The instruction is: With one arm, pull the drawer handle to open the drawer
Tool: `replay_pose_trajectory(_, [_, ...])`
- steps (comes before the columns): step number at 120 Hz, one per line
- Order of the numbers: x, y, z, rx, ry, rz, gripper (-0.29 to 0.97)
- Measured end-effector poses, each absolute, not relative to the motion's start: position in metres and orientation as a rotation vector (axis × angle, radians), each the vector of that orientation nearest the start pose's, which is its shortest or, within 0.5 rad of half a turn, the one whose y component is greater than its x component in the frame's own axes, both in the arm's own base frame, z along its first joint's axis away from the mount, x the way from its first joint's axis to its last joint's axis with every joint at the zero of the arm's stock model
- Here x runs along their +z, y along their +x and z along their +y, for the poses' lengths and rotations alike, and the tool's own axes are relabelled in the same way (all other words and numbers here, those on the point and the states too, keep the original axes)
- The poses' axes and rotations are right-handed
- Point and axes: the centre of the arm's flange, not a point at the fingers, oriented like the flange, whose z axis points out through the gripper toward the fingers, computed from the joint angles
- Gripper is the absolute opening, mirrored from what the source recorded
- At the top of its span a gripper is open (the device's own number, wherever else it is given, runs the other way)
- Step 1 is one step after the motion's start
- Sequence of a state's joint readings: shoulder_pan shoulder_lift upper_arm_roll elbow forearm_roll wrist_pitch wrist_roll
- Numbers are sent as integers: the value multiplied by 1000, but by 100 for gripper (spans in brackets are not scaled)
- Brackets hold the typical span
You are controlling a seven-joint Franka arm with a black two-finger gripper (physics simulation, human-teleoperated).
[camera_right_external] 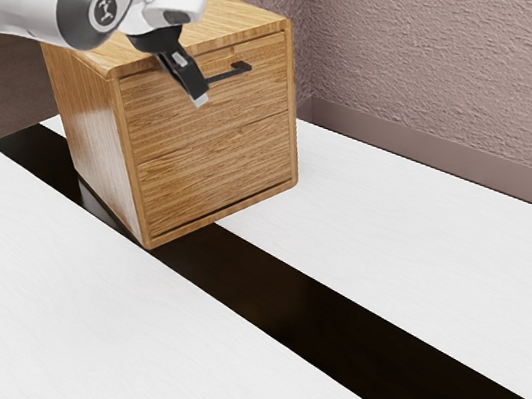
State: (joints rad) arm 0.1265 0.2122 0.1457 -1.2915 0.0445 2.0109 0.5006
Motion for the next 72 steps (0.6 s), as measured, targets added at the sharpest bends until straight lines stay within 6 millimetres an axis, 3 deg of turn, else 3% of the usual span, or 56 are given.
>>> replay_pose_trajectory(25, [669, 644, 166, -654, -2781, 352, 68])
replay_pose_trajectory(58, [670, 649, 165, -701, -2763, 351, 68])
replay_pose_trajectory(72, [667, 654, 152, -713, -2768, 382, 68])
